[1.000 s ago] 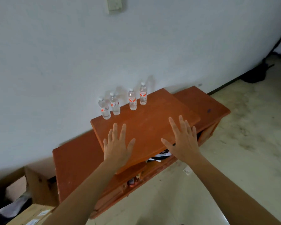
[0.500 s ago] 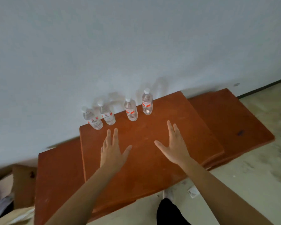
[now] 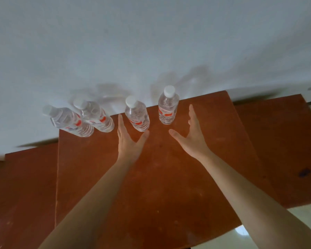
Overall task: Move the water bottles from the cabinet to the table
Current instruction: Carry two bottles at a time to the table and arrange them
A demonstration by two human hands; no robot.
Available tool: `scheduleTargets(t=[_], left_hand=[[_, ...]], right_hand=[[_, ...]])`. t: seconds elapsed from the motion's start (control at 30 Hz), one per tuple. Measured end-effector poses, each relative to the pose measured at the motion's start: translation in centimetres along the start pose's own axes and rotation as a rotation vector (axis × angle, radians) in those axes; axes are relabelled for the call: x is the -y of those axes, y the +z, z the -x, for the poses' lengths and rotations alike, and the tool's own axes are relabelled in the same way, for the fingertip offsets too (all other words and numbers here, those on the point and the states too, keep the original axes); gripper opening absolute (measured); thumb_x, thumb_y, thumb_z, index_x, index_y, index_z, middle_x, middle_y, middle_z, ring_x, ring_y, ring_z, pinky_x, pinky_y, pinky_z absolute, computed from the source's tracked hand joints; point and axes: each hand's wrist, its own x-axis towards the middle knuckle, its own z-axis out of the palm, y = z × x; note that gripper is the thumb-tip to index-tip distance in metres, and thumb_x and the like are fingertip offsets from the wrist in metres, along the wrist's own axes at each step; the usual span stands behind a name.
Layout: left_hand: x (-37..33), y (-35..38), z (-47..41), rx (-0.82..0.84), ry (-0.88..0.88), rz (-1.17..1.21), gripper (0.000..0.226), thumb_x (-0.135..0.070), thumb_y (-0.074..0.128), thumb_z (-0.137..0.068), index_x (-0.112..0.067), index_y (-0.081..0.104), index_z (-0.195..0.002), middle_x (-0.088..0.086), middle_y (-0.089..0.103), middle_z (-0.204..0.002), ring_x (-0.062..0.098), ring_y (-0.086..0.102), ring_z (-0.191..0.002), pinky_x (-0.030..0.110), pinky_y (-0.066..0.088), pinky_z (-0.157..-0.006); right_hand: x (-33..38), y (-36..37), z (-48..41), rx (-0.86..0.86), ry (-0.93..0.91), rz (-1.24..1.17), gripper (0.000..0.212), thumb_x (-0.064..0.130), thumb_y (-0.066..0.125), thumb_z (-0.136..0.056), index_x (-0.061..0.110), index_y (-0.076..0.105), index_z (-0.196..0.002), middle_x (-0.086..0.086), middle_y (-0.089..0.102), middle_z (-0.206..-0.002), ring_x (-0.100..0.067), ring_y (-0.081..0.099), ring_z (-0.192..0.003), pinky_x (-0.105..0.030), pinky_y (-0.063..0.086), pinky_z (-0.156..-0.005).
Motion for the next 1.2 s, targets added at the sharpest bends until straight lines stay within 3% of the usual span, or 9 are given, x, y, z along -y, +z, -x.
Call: scheduleTargets(t=[0.2,0.3,0.37,0.5,0.67,0.83,0.9,1.0,1.2], left_hand=[[2.4,3.6,-5.0,-0.151,0.112,0.177,0.102,-0.045,0.08,-0.079,-0.037,0.014,-0.156,-0.012,0.044,-0.15,0.007,0.046,-0.135,0.047,0.046,-0.109],[2.8,4.4,-5.8,-0.224,0.148,0.194,0.094,-0.035,0.077,-0.085,-0.035,0.016,-0.156,-0.013,0.048,-0.146,0.006,0.05,-0.131,0.047,0.051,-0.103],[3.1,4.2,-5.4,-0.231,0.157,0.18,0.094,-0.035,0.076,-0.086,-0.038,0.013,-0.156,-0.009,0.046,-0.149,0.013,0.05,-0.133,0.053,0.051,-0.102],[4.1,2.9,-2.1,-0.218,0.115,0.15,0.091,-0.04,0.075,-0.085,-0.043,0.014,-0.153,-0.007,0.043,-0.152,0.018,0.048,-0.136,0.056,0.049,-0.102],[4.2,-0.4,4.6,-0.155,-0.016,-0.026,0.079,-0.039,0.074,-0.087,-0.04,0.021,-0.147,-0.004,0.052,-0.143,0.022,0.057,-0.122,0.047,0.051,-0.096],[3.4,-6.5,11.2,-0.098,-0.042,-0.301,0.076,-0.038,0.074,-0.088,-0.032,0.028,-0.148,-0.003,0.056,-0.139,0.022,0.063,-0.112,0.043,0.057,-0.085],[2.2,-9.8,13.4,-0.104,0.013,-0.478,0.08,-0.028,0.079,-0.083,-0.027,0.031,-0.147,0.001,0.059,-0.135,0.024,0.064,-0.11,0.04,0.059,-0.08],[-0.1,-15.2,15.9,-0.161,0.149,-0.687,0.092,-0.022,0.091,-0.065,-0.025,0.037,-0.14,0.005,0.065,-0.12,0.027,0.068,-0.101,0.04,0.06,-0.075],[-5.8,-24.7,23.5,-0.429,0.102,-0.999,0.091,-0.034,0.093,-0.061,-0.027,0.041,-0.136,0.005,0.067,-0.114,0.029,0.068,-0.099,0.052,0.06,-0.077]], right_hand=[[-3.0,2.2,-6.8,0.005,-0.044,-0.186,0.131,0.04,0.089,-0.076,0.043,-0.014,-0.157,0.0,0.01,-0.169,-0.016,0.019,-0.153,-0.047,0.023,-0.122],[-3.4,3.4,-9.0,0.03,-0.153,-0.215,0.131,0.013,0.084,-0.082,0.026,-0.023,-0.156,0.006,0.037,-0.155,-0.004,0.04,-0.142,-0.031,0.038,-0.116],[-3.3,3.9,-9.2,0.01,-0.213,-0.196,0.124,0.007,0.079,-0.086,0.016,-0.021,-0.157,0.009,0.042,-0.15,-0.009,0.046,-0.139,-0.035,0.042,-0.114],[-3.8,4.5,-6.1,-0.058,-0.205,-0.186,0.107,0.017,0.078,-0.089,0.016,-0.001,-0.161,-0.006,0.038,-0.157,-0.019,0.044,-0.142,-0.05,0.043,-0.113],[-4.2,4.3,2.0,-0.053,-0.059,-0.104,0.079,0.045,0.075,-0.087,0.065,0.02,-0.14,0.008,0.047,-0.146,-0.012,0.05,-0.134,-0.052,0.047,-0.108],[-1.5,2.4,8.5,0.042,-0.026,0.088,0.082,0.062,0.071,-0.078,0.046,0.03,-0.147,0.014,0.047,-0.139,-0.013,0.05,-0.128,-0.052,0.048,-0.105],[1.1,1.4,10.2,0.034,-0.085,0.222,0.08,0.064,0.07,-0.078,0.037,0.037,-0.145,0.013,0.051,-0.131,-0.01,0.051,-0.119,-0.044,0.052,-0.1],[6.8,0.2,11.5,0.013,-0.336,0.442,0.072,0.046,0.08,-0.081,0.034,0.043,-0.142,0.009,0.054,-0.12,-0.009,0.05,-0.108,-0.036,0.056,-0.092],[18.7,1.6,13.2,0.017,-0.862,0.674,0.084,0.017,0.085,-0.075,0.034,0.04,-0.144,-0.005,0.052,-0.127,-0.025,0.051,-0.119,-0.049,0.051,-0.099]])
